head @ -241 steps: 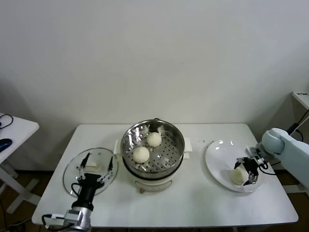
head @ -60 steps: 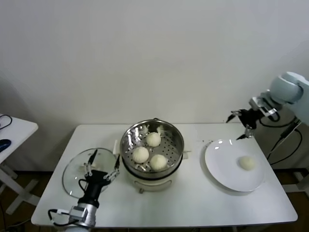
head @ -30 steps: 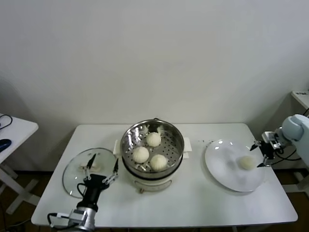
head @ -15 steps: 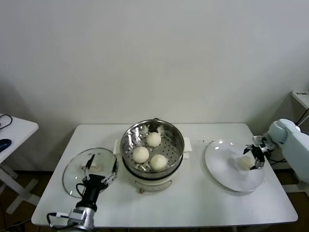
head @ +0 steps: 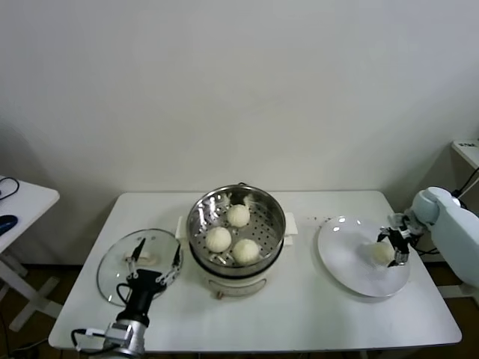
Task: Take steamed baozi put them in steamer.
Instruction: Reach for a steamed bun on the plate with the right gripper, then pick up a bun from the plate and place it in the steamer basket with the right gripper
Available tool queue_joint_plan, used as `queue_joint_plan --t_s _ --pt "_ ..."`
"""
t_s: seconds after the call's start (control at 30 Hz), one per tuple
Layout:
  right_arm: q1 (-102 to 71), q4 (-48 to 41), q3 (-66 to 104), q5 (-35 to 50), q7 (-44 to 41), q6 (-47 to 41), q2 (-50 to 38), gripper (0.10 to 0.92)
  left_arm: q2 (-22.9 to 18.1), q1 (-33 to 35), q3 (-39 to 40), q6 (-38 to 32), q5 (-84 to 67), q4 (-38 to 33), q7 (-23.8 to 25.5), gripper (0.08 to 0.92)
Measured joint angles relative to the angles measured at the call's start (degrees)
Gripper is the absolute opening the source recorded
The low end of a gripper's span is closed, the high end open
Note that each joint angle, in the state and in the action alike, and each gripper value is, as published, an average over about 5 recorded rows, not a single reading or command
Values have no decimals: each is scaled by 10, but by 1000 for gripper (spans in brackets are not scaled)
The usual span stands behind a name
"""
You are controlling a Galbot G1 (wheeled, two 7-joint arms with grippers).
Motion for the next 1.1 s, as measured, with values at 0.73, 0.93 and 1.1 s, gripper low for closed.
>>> queue_joint_plan --t_s 0.73,0.93,1.1 --pt "31 7 -32 46 -5 -15 -13 704 0 0 -1 2 2 -3 0 823" --pt "81 23 -102 122 -2 -33 -24 697 -2 0 3 2 2 -5 0 823" --pt "164 36 -206 213 2 -51 -20 696 -5 -1 10 2 3 -8 0 823"
